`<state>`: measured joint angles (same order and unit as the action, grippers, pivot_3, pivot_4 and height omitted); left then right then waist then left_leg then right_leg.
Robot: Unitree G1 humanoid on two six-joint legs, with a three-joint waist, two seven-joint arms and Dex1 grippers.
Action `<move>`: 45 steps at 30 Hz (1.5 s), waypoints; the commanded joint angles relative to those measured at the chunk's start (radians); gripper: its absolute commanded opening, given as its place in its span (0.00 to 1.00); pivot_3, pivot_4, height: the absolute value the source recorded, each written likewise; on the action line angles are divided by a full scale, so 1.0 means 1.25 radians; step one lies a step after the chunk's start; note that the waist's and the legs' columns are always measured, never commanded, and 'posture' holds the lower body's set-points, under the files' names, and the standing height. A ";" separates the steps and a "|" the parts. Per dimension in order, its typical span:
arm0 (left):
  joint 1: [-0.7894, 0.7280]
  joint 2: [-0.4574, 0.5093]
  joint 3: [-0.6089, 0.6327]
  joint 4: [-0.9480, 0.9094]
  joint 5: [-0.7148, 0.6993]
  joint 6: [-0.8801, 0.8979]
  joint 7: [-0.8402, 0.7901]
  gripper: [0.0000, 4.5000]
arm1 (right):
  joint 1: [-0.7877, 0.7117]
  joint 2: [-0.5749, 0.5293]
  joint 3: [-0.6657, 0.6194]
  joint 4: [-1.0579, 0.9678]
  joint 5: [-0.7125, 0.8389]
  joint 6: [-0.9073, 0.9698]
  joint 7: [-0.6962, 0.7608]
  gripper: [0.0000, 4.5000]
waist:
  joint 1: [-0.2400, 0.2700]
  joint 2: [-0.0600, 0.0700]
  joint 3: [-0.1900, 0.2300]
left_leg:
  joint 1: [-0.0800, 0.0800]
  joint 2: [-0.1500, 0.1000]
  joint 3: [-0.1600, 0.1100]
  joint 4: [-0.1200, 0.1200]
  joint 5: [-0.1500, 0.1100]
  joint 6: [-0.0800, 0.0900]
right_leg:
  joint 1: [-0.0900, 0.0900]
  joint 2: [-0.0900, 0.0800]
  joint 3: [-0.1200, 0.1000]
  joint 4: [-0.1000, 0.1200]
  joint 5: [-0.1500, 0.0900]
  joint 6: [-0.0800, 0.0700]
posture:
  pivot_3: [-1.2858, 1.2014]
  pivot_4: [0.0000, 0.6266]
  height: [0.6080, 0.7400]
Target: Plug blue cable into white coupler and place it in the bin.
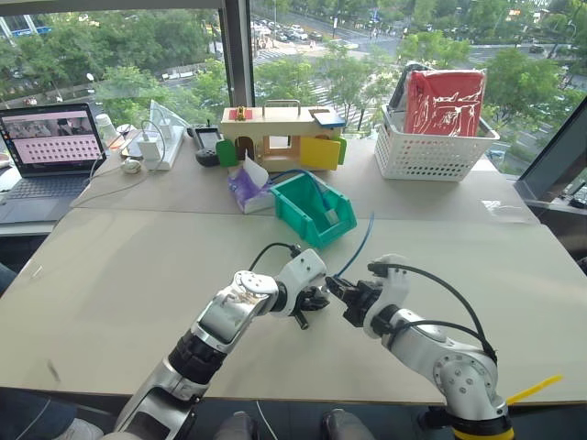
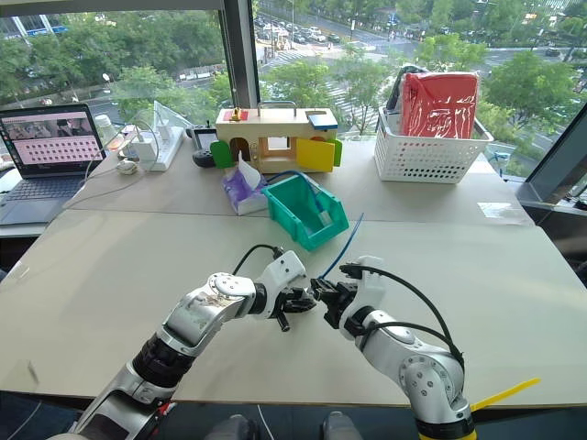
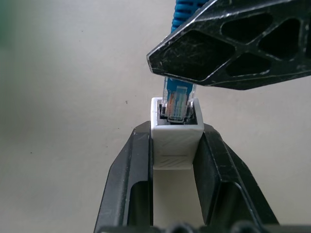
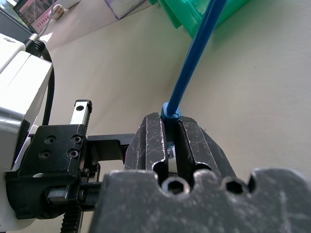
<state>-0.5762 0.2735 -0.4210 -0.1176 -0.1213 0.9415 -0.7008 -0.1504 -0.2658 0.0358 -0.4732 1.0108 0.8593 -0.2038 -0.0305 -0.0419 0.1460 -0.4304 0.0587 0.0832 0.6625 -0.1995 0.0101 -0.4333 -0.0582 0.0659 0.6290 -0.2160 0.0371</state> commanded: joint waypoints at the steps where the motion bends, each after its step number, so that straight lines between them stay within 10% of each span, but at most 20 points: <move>1: 0.006 -0.001 -0.005 -0.019 -0.011 0.013 0.004 0.14 | -0.006 -0.012 0.011 -0.014 -0.026 0.038 0.009 0.00 | 0.000 0.000 0.000 | 0.000 0.000 0.000 0.000 0.000 0.000 | 0.000 0.000 0.000 0.000 0.000 0.000 | 0.52 0.24 0.98; 45: 0.035 -0.043 0.051 -0.112 -0.132 0.156 0.094 0.14 | 0.046 -0.086 0.146 0.091 -0.331 0.150 0.279 0.00 | 0.001 -0.004 -0.020 | 0.009 0.000 -0.001 -0.002 -0.001 -0.001 | 0.009 0.000 -0.001 -0.002 -0.009 -0.001 | 0.52 0.24 0.98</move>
<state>-0.5170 0.2268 -0.3701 -0.2066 -0.2599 1.1557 -0.5764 -0.1568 -0.3447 0.1336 -0.4986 0.6414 0.9644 0.1358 -0.0290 -0.0464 0.1206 -0.4183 0.0592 0.0823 0.6594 -0.2009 0.0093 -0.4221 -0.0583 0.0651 0.6266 -0.2271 0.0354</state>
